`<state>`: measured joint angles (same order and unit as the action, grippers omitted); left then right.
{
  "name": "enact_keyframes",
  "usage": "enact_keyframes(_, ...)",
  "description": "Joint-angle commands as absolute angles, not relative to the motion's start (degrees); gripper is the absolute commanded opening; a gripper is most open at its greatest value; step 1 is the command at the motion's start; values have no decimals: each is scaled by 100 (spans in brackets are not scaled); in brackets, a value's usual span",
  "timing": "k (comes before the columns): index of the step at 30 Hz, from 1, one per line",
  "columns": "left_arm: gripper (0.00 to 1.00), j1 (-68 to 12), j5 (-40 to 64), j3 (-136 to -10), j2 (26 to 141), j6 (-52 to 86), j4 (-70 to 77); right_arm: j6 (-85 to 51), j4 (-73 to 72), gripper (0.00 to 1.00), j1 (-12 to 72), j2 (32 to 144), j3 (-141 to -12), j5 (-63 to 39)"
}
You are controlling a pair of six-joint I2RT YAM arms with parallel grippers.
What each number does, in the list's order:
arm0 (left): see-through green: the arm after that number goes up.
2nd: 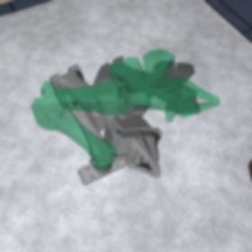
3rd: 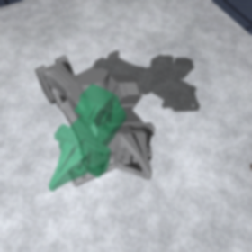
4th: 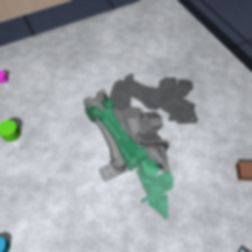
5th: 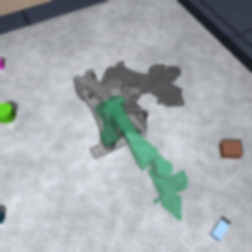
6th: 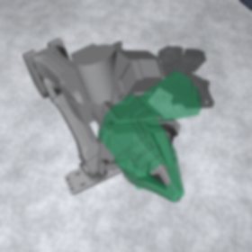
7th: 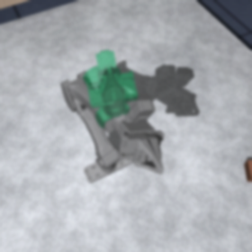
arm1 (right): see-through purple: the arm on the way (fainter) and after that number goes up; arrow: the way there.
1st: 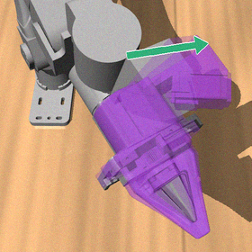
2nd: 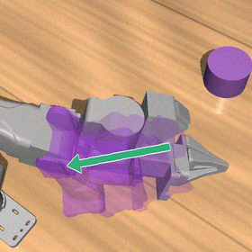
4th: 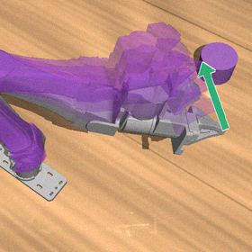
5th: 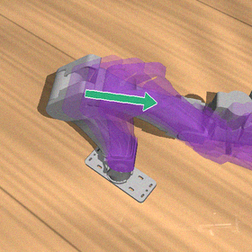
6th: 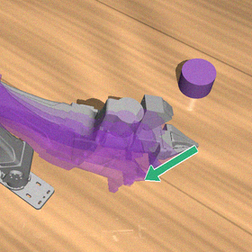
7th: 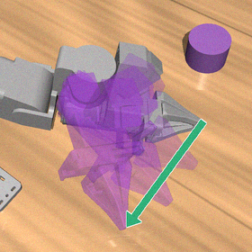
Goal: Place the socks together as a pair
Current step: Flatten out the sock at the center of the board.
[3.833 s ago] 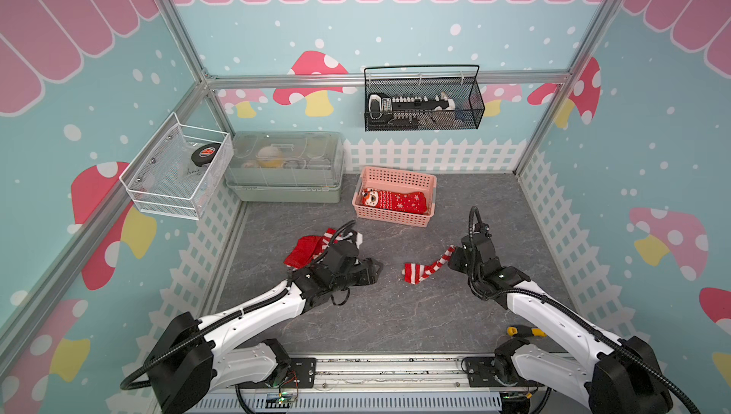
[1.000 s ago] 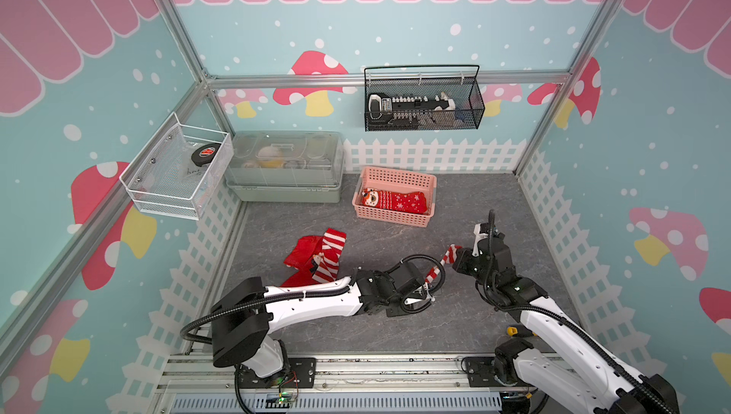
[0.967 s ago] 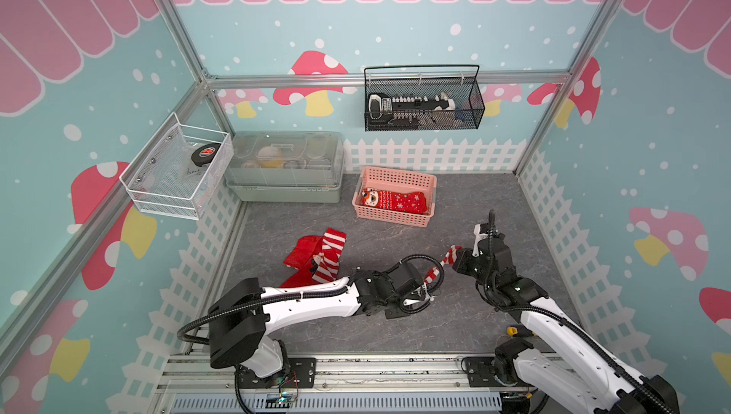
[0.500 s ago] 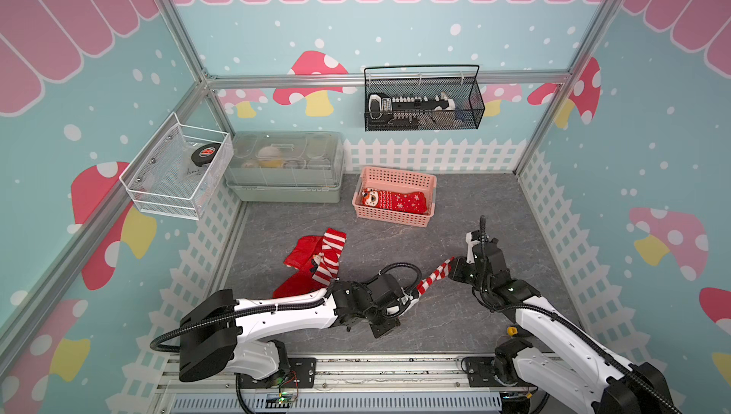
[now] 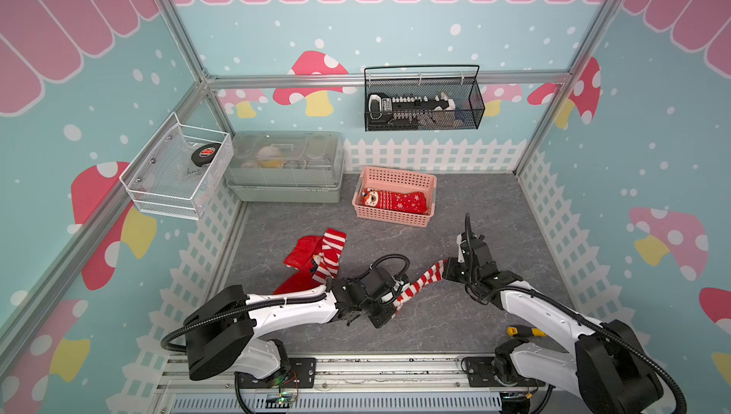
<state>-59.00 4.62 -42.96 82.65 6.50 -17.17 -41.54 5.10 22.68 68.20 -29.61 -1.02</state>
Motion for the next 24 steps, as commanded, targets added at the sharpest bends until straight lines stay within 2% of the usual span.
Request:
enact_keyframes(1, 15, -5732, 38, -4243, 8313, 775, -1400, -4069, 241, 0, 2314, 7070, -3254, -24)
enact_keyframes(6, 25, -5615, -551, -4236, 8399, 835, -1055, -3958, 171, 0, 2313, 7597, -3538, 157)
enact_keyframes(9, 42, -5484, -648, -4244, 8476, 984, -886, -3859, 254, 0, 2316, 7943, -3795, 182)
enact_keyframes(11, 49, -5418, -798, -4330, 8521, 1146, -893, -3854, 255, 0, 2312, 8123, -3889, 239)
enact_keyframes(15, 49, -5381, -1578, -4488, 8453, 1733, -1149, -4068, 264, 2, 2312, 8248, -3954, 369)
enact_keyframes(19, 49, -5368, -1729, -4421, 8069, 2427, -1291, -4305, 337, 10, 2303, 8148, -3882, 381)
enact_keyframes(24, 49, -5360, -1744, -3994, 7367, 3478, -1273, -4540, 341, 11, 2290, 7670, -3335, 565)
